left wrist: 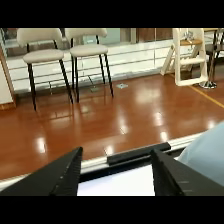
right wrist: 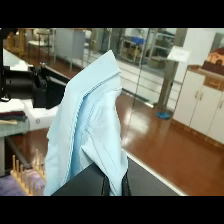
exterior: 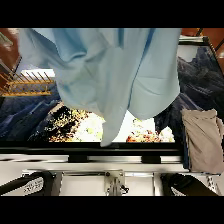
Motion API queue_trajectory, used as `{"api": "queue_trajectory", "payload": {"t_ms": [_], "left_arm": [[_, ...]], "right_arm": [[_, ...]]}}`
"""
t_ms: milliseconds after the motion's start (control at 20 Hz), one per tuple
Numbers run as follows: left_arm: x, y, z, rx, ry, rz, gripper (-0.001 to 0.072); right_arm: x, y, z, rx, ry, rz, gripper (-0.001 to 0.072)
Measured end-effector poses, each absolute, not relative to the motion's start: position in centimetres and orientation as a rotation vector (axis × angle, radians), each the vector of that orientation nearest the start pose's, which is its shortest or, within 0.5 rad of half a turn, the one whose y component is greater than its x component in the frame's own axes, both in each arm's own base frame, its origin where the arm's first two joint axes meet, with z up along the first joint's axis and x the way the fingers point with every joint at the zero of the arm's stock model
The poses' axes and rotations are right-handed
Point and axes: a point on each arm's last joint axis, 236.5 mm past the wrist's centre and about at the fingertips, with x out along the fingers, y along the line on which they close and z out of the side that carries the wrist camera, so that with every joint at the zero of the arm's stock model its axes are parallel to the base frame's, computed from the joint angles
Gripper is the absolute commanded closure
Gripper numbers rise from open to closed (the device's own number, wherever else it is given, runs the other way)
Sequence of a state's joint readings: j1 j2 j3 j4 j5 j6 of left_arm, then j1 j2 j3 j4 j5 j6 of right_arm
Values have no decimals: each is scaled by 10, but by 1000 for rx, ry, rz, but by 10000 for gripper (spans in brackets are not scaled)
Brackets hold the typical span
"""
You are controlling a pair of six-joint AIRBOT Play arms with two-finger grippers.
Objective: Fold the shirts.
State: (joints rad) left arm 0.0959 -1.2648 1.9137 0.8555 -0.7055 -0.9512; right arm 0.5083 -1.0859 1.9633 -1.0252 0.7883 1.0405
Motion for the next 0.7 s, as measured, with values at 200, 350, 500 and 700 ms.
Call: {"api": "queue_trajectory", "payload": {"t_ms": [200, 350, 500, 700], "left_arm": [[468, -57, 463, 40, -68, -349, 164], [457, -61, 471, 41, -83, -359, 165], [445, -70, 481, 43, -101, -378, 169], [435, -86, 486, 42, -114, -414, 169]], "right_arm": [[287, 253, 546, -102, -306, 835, 655], [290, 244, 563, -103, -387, 783, 655], [302, 222, 583, -136, -477, 652, 655], [332, 174, 586, -207, -469, 392, 655]]}}
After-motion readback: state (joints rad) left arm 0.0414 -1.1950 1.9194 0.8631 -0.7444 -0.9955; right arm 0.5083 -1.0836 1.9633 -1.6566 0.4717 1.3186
